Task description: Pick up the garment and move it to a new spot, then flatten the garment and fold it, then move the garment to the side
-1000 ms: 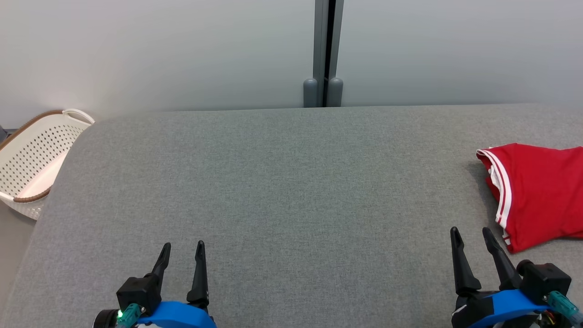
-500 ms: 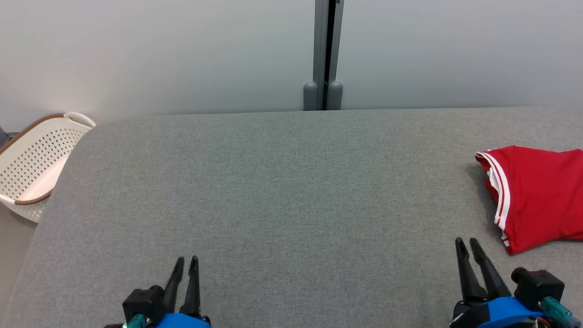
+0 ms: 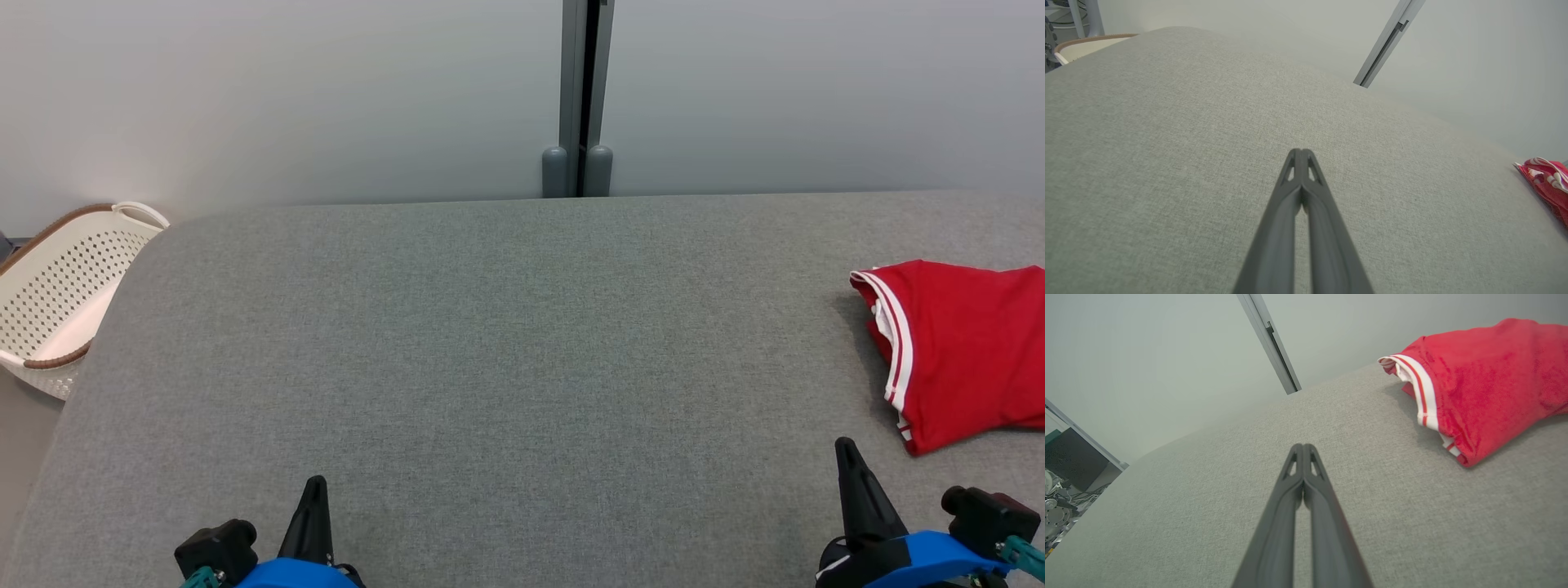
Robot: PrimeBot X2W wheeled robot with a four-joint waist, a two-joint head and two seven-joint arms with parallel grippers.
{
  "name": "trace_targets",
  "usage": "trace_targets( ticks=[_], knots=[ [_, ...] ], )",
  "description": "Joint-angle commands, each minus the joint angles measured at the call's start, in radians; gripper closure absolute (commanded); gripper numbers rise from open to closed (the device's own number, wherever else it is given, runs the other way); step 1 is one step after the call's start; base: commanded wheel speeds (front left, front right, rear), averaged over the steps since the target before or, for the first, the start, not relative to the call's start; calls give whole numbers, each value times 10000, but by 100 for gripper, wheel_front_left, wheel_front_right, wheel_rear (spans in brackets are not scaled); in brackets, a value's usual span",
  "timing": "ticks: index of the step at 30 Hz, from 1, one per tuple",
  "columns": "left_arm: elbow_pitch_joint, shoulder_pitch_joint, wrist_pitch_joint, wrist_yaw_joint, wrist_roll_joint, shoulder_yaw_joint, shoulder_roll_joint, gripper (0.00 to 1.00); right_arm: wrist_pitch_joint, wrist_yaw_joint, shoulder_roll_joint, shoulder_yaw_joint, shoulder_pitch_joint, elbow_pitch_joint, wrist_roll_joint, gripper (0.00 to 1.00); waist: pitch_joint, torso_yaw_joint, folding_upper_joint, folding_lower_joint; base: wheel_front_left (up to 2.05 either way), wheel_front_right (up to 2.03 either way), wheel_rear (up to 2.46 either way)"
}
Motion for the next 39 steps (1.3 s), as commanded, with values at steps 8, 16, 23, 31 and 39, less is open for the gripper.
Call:
trace_targets(
  ticks=[8, 16, 23, 31, 39],
  knots=[
    [-368, -427, 440, -284, -1542, 631, -125, 100, 385, 2, -43, -93, -300, -278, 1824, 100, 10, -42, 0, 0, 0, 0, 0],
    [-502, -513, 755, -466, -2568, 1006, -217, 100, 663, 2, -48, -149, -395, -328, 3020, 100, 19, -76, 0, 0, 0, 0, 0],
    [-611, -571, 1008, -602, -3391, 1308, -290, 100, 887, 2, -53, -198, -460, -363, 3977, 100, 26, -106, 0, 0, 0, 0, 0],
    [-720, -644, 1280, -744, -4262, 1629, -362, 100, 1131, 3, -58, -248, -535, -402, 4997, 100, 34, -140, 0, 0, 0, 0, 0],
    [-813, -705, 1508, -870, -4968, 1888, -418, 100, 1329, 3, -62, -288, -603, -435, 5815, 100, 41, -170, 0, 0, 0, 0, 0]
  ],
)
